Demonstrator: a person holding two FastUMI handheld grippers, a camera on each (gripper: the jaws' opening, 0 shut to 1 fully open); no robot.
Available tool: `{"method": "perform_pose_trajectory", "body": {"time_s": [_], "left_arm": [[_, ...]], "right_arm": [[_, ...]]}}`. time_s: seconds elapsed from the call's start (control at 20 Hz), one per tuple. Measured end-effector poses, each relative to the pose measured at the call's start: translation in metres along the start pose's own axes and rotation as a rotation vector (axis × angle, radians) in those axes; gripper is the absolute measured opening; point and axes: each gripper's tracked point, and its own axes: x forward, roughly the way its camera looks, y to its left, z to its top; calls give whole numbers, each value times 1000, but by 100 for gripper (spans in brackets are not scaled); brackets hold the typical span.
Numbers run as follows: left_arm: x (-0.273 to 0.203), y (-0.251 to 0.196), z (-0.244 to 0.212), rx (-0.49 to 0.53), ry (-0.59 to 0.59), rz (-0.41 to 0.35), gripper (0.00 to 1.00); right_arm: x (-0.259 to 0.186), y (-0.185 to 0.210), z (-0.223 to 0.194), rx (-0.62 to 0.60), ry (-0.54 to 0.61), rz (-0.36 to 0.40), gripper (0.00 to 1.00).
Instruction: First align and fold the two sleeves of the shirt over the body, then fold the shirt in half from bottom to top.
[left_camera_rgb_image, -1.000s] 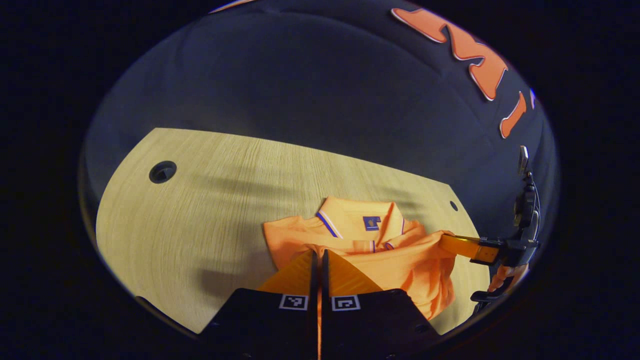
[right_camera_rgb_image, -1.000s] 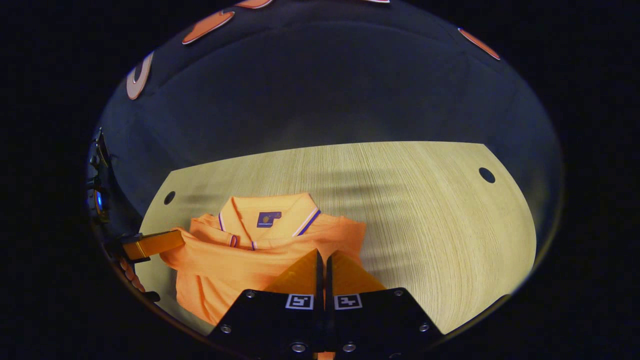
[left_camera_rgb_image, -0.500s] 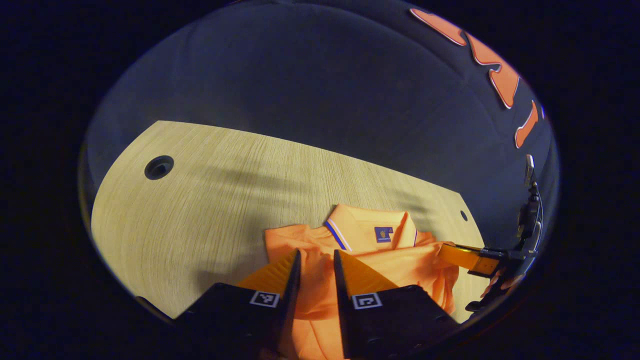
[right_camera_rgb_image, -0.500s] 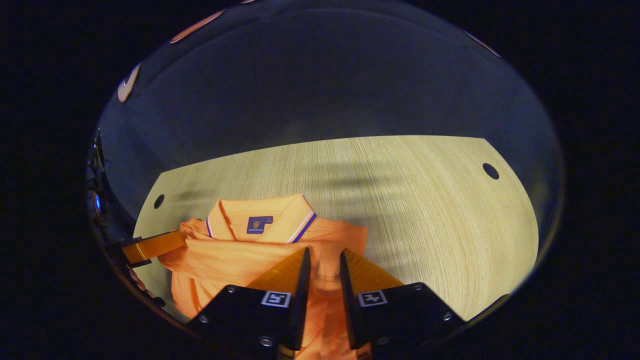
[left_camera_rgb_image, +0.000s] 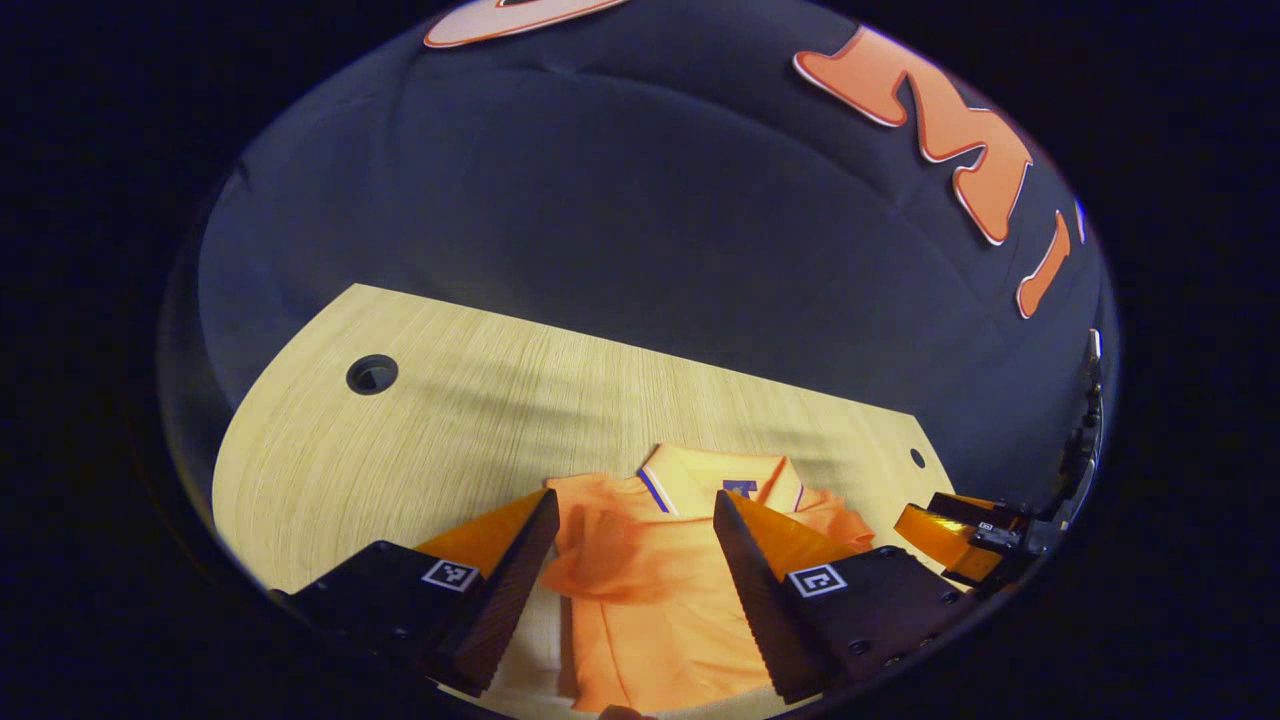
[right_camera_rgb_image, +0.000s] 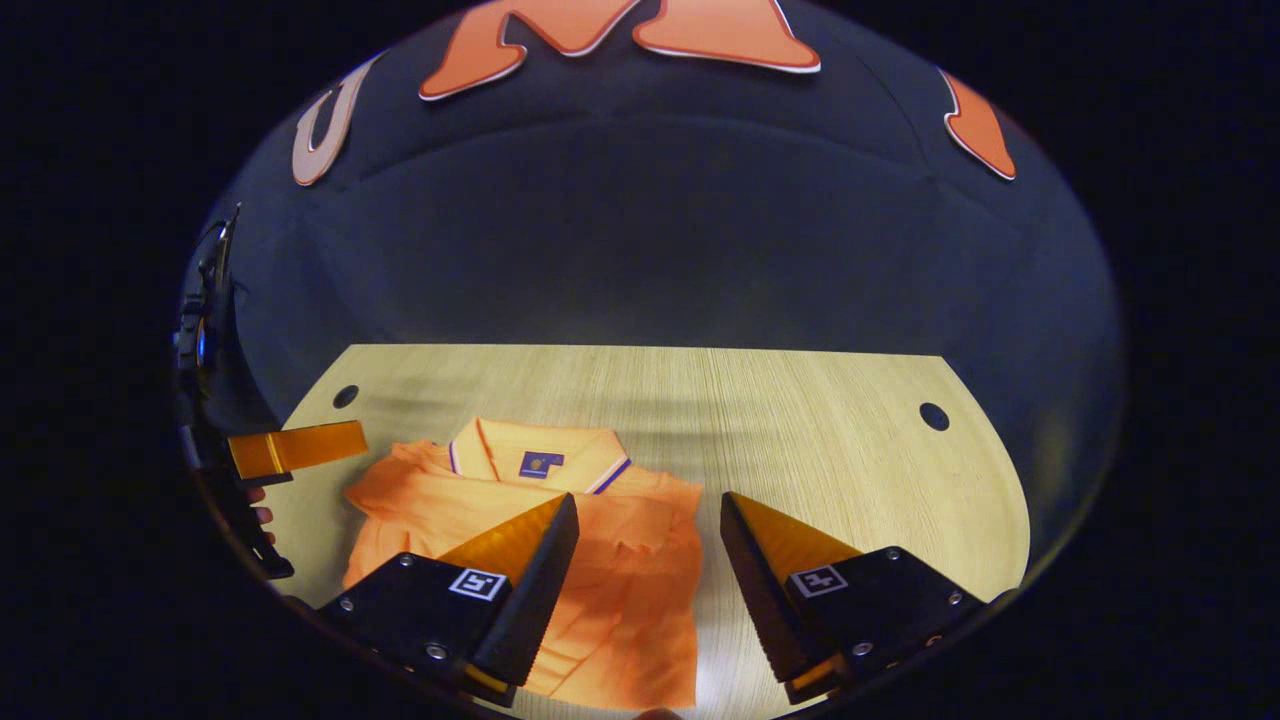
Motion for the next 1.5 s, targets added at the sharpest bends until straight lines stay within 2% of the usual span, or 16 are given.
{"method": "perform_pose_trajectory", "body": {"time_s": [0.2,0.5,0.55,0.6,1.0,1.5], "left_arm": [[-45,-12,-8,74,-44,20,96],[-111,-36,-17,104,-114,37,96],[-122,-39,-18,112,-126,41,94],[-133,-46,-18,117,-142,42,98],[-225,-76,-38,165,-308,60,97],[-295,-89,-93,210,-388,112,97]], "right_arm": [[-38,-4,-7,-11,-41,-1,88],[-96,-9,-17,-5,-107,2,88],[-106,-9,-19,-3,-116,10,87],[-113,-9,-21,-4,-123,14,88],[-193,-7,-30,-40,-246,34,88],[-260,-13,-79,-29,-261,60,87]]}}
